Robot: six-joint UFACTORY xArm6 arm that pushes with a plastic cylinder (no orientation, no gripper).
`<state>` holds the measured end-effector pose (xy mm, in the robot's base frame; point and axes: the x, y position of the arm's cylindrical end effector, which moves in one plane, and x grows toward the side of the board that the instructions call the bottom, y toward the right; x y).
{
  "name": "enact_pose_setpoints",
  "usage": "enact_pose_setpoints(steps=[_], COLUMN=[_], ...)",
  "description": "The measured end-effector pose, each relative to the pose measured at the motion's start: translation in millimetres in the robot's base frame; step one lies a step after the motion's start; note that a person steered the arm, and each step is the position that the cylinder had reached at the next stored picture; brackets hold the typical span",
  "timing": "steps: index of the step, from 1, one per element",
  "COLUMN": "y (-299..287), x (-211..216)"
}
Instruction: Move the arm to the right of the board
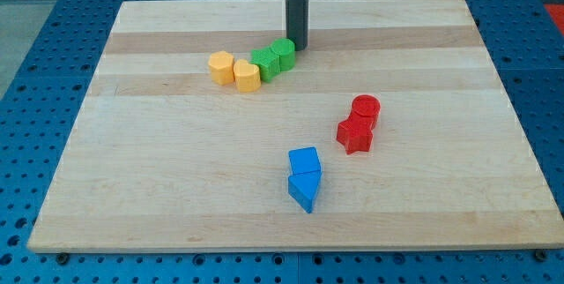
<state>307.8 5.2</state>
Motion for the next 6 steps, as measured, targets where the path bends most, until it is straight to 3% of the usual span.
enact_pose_setpoints(steps=[1, 2, 3, 4, 6], y=[2, 54, 139, 217, 277], x=[-10, -43, -38, -14, 106])
